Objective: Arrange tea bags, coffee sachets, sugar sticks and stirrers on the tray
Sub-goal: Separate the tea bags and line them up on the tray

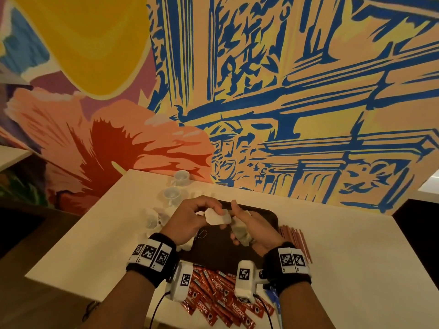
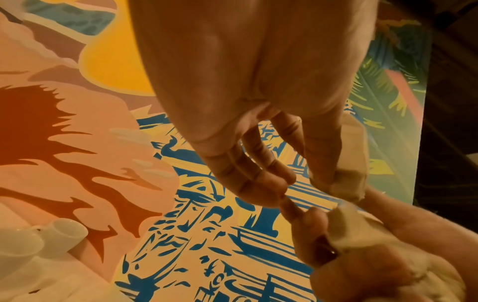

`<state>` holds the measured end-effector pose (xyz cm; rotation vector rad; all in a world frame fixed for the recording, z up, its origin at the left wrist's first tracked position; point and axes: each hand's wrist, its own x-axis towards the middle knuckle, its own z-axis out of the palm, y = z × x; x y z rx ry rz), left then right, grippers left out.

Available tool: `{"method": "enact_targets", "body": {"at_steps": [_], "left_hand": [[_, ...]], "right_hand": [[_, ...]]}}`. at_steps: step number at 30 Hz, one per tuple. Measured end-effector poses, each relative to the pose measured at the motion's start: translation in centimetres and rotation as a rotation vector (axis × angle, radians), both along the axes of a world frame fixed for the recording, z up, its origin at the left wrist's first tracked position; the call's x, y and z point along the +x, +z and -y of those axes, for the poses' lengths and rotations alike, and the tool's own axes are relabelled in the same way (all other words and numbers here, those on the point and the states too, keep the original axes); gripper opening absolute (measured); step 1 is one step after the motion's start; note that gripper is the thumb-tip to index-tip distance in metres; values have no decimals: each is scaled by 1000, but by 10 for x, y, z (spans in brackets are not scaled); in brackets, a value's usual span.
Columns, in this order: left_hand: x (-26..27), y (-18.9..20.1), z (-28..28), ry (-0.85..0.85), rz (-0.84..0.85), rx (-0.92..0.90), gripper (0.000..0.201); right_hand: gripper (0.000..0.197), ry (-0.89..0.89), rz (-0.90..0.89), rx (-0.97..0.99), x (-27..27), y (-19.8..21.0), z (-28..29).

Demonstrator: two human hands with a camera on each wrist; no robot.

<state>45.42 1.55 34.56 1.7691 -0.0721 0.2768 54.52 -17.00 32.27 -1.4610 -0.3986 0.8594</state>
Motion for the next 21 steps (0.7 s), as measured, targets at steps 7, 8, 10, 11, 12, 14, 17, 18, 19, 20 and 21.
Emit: {"method": "enact_targets", "body": {"at_steps": [7, 8, 10, 11, 12, 14, 17, 18, 19, 20, 21], "left_hand": [[-1, -5, -14, 36, -83, -3, 26], [-1, -5, -16, 48, -108, -24, 30], [-3, -6, -23, 73, -163, -88, 40], [-4, -7, -26, 80, -198, -131, 43], [-5, -8, -30, 78, -234, -182, 46], [-6, -8, -36, 50, -279, -271, 45], [-3, -4, -43, 29, -264, -225, 26], [-1, -3, -44, 36, -255, -170, 18], [2, -3, -47, 38, -247, -114, 11], [4, -2, -50, 29, -241, -71, 9], [6, -1, -53, 18, -234, -28, 14]], "right_hand": [[35, -72, -100, 163, 2, -5, -12], [31, -99, -108, 175, 3, -5, -14], [30, -139, -104, 189, 7, -8, -18], [31, -148, -85, 185, 9, -10, -20], [32, -154, -62, 172, 9, -11, -23], [29, -163, -24, 144, 10, -14, -30], [31, -126, 22, 135, 10, -14, -41], [33, -101, 35, 124, 9, -13, -45], [35, -78, 50, 105, 10, -14, -49], [36, -56, 63, 82, 10, -13, -53], [36, -43, 80, 59, 11, -12, -56]]}}
